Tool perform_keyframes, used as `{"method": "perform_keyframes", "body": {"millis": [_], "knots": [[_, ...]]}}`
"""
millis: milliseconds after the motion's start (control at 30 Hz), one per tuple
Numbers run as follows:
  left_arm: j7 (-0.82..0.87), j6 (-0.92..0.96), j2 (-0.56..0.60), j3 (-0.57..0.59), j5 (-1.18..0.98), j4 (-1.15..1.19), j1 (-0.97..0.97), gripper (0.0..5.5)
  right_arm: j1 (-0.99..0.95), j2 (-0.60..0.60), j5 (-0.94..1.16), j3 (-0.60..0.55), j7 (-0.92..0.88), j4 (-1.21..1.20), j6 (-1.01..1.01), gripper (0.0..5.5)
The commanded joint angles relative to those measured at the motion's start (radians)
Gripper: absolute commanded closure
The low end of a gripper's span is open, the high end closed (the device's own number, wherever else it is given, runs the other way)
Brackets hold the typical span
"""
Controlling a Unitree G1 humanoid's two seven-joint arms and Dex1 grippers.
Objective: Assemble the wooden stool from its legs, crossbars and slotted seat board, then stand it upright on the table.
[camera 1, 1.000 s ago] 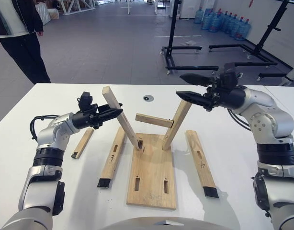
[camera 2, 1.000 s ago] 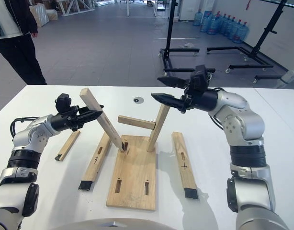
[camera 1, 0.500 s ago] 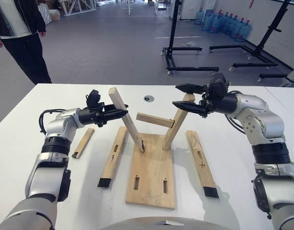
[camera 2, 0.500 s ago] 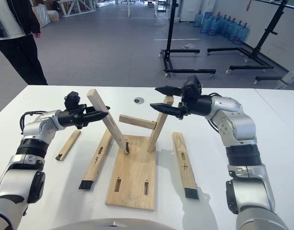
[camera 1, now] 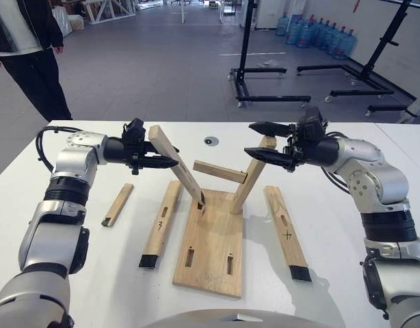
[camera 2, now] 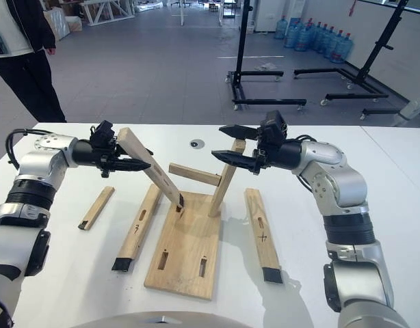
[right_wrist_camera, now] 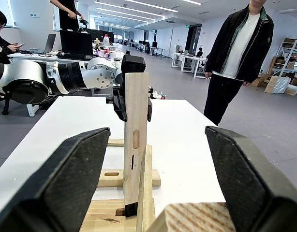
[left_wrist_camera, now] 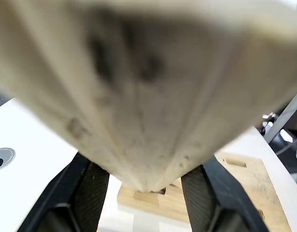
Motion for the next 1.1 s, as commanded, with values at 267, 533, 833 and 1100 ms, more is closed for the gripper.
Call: {"method": "perform_keyframes", "body": {"millis": [267,533,833,1100], "knots": [[-0.004,0.060,0.101,-0.069,-0.048,-0.152,0.045,3.49,0.066,0.001,-0.015,0.035,-0.008,-0.008,0.052,1.90],[-0.002,0.025,0.074,-0.102,-0.007,-0.174,0.060,3.49,0.057,-0.004,-0.019,0.042,0.000,-0.002,0.047,1.90],[-0.004,0.008,0.091,-0.176,0.000,-0.171,0.051,3.49,0.075,-0.011,-0.007,0.046,0.001,-0.031,0.053,1.90],[-0.004,0.050,0.035,-0.250,-0.039,0.012,-0.063,3.49,0.080,-0.005,-0.004,0.066,0.009,-0.041,0.057,1.90]]}}
